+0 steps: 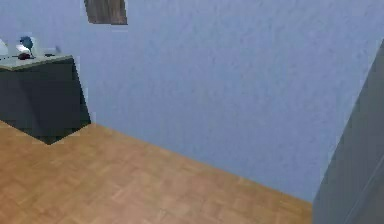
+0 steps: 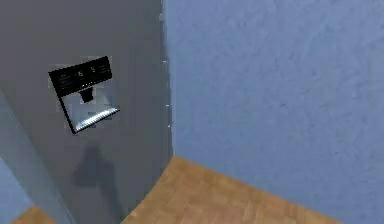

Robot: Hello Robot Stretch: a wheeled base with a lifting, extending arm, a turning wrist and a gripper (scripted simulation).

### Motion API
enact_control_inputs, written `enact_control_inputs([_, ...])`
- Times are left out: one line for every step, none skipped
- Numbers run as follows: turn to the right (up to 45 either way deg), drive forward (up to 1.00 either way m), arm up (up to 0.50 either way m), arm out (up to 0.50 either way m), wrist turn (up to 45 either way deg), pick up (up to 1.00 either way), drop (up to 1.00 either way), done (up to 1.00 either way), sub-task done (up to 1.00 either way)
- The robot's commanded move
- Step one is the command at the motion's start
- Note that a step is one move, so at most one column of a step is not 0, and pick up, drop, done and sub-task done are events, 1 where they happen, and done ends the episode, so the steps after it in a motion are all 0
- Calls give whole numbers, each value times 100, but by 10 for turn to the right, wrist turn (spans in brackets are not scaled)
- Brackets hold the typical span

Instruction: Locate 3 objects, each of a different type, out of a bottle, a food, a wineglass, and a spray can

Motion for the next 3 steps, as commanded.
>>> enact_control_inputs([-450,0,0,0,0,0,0,0,0])
enact_control_inputs([-210,0,0,0,0,0,0,0,0])
enact_control_inputs([0,100,0,0,0,0,0,0,0])
